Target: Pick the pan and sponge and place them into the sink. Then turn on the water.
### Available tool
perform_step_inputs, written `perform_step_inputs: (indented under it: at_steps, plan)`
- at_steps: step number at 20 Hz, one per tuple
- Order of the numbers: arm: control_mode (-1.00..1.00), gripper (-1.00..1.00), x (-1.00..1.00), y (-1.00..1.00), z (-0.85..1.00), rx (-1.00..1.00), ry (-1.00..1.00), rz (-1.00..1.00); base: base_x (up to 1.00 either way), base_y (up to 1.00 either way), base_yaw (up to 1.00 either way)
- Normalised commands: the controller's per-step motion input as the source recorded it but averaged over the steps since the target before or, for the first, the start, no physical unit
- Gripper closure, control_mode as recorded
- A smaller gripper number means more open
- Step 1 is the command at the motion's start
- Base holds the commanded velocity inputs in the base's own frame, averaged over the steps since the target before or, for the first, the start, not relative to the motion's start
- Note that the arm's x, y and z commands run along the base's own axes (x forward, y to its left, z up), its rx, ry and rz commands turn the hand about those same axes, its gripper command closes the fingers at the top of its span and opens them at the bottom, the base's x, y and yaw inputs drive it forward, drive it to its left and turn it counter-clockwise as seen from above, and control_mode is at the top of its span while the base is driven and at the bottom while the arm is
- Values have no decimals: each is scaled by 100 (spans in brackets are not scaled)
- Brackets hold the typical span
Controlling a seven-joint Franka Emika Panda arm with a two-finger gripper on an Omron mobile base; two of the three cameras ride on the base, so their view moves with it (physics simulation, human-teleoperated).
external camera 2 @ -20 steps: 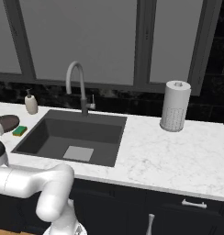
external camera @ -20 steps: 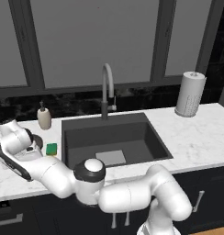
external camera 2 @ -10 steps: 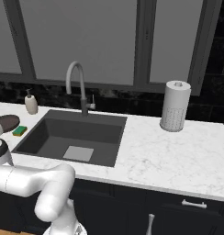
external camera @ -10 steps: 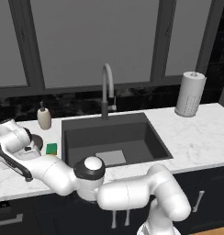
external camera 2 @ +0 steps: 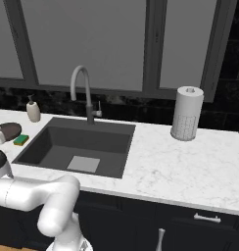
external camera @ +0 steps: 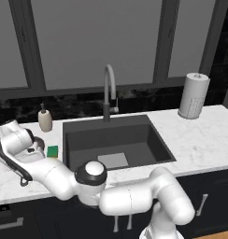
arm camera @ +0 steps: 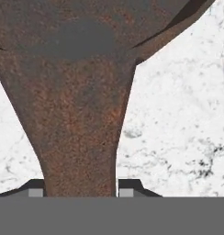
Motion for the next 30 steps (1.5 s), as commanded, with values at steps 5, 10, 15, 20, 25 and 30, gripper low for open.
perform_step_inputs:
  at_steps: [5, 10, 15, 20, 25, 30]
  plan:
    - [-100, 100, -9, -90, -62, 0, -14, -1, 0, 0, 0]
    - [-100, 100, -9, -77, -46, 1, -21, 0, 0, 0, 0]
    - [-100, 100, 0, -29, -2, 13, -27, 0, 0, 0, 0]
    - [-100, 100, 5, 6, 24, 19, -18, 5, 0, 0, 0]
    - [-100, 100, -9, -2, 64, 15, -5, 1, 0, 0, 0]
    - [-100, 100, -20, -3, 100, 17, -3, 0, 0, 0, 0]
